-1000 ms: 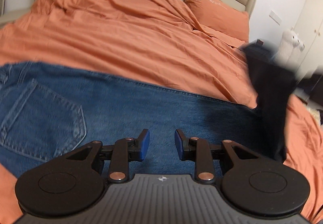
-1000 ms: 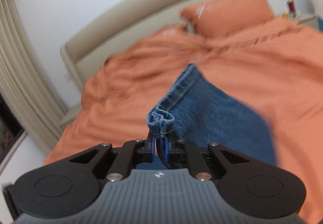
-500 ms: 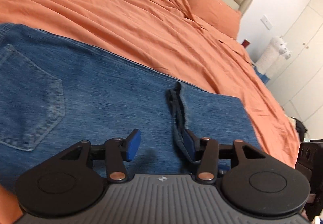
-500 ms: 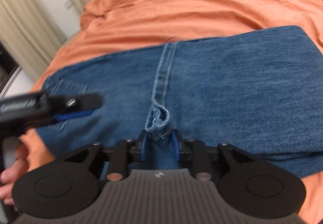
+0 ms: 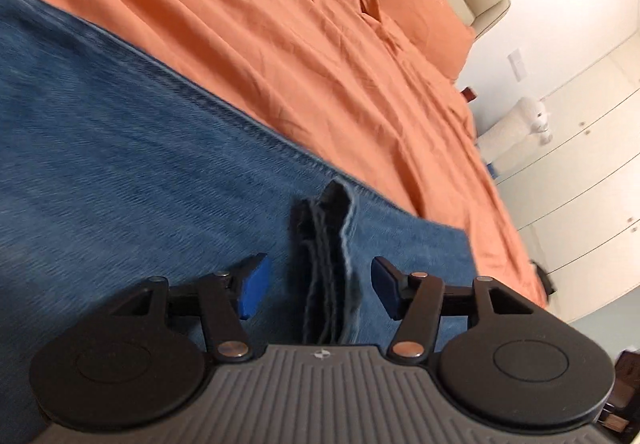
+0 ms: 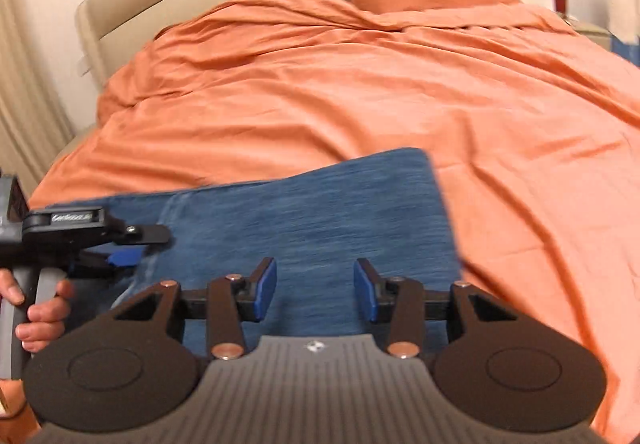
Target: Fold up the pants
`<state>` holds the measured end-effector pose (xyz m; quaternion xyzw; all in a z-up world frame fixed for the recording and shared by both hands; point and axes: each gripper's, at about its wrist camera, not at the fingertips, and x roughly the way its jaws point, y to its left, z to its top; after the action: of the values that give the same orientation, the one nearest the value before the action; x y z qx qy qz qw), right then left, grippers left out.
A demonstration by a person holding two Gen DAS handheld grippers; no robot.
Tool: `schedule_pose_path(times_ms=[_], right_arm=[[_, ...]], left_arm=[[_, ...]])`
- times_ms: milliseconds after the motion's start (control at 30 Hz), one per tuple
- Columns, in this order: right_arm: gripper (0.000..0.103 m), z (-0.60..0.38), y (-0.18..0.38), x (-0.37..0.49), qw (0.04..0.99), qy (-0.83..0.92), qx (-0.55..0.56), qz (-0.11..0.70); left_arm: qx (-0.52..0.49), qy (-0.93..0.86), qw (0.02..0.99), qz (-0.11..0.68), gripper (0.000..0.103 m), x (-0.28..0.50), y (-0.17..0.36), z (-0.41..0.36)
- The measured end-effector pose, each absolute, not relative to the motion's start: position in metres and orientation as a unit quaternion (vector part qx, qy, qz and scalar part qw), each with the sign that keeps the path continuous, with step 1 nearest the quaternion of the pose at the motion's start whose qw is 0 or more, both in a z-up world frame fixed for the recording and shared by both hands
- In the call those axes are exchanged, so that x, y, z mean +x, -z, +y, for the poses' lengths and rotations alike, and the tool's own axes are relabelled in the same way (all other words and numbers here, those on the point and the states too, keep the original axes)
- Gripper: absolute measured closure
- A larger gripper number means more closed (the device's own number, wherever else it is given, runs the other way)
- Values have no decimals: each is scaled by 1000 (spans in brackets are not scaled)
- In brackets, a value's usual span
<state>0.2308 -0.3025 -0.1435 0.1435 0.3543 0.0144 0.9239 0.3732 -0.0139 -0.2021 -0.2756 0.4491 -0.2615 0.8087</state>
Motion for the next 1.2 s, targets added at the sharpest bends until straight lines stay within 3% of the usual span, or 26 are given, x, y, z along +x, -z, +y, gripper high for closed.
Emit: schedule_pose_path(times_ms=[67, 100, 133, 167, 200, 233, 400, 633, 900, 1067, 1200], right_arm=[[64, -315, 148, 235, 921, -9, 162, 355], [64, -318, 149, 238, 921, -6, 165, 354], [64, -321, 151, 242, 921, -1, 160, 354], [65, -323, 153, 247, 923, 4, 151, 355], [70, -325, 154, 251, 924, 9, 144, 354], [79, -327, 153, 253, 925, 11, 140, 352], [87, -342, 134, 267, 940, 36, 118, 317], [103, -364, 152, 321, 936, 58, 98, 334], [103, -364, 199, 349, 917, 53, 103, 382], [103, -363, 194, 343, 918, 60, 103, 378], [99, -360, 161, 318, 919, 48, 118, 374]], left_arm=[[-284, 266, 804, 450, 46, 380, 207, -17], [-283, 267, 805, 447, 56, 381, 207, -19], [-281, 269, 806, 446, 75, 382, 207, -21], [-277, 268, 809, 444, 84, 382, 206, -23], [-272, 268, 818, 431, 92, 379, 203, -25], [-264, 271, 828, 413, 93, 376, 195, -27], [-153, 294, 886, 325, 94, 349, 142, -43], [-148, 250, 876, 384, 94, 366, 178, -34], [-126, 244, 867, 416, 93, 368, 196, -35], [-136, 231, 866, 423, 82, 360, 186, -26], [-123, 218, 875, 416, 66, 335, 164, -17]])
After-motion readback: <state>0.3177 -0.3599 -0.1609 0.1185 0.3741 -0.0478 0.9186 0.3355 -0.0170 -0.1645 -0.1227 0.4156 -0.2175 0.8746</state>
